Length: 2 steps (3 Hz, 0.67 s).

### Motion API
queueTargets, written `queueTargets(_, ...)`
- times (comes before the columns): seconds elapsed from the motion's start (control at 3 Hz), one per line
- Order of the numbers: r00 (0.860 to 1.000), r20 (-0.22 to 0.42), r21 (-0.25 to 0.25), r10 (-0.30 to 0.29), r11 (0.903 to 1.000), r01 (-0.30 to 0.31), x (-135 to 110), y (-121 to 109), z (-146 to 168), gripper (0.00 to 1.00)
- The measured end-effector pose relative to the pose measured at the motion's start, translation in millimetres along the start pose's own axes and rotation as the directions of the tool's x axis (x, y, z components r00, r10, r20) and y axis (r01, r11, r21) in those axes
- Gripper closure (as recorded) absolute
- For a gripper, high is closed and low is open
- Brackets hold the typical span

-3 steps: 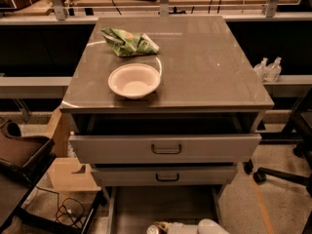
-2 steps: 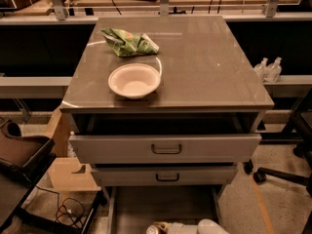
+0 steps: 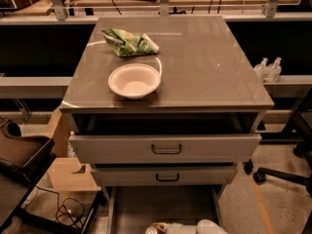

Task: Place coke can into bottom drawer

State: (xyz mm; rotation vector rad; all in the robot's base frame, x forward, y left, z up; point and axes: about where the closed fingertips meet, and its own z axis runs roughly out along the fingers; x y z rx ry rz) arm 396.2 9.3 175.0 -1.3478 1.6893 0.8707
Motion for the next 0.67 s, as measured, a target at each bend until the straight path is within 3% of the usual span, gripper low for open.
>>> queueTargets(0.33,1.000,0.002,-0.003,0.001,1.0000,-0.001,-0.4,1.5,1.5,0.12)
queueTargets(0.67,1.000,0.003,-0.006,0.002,1.0000,-0.002,-0.8,2.9,2.9,0.00)
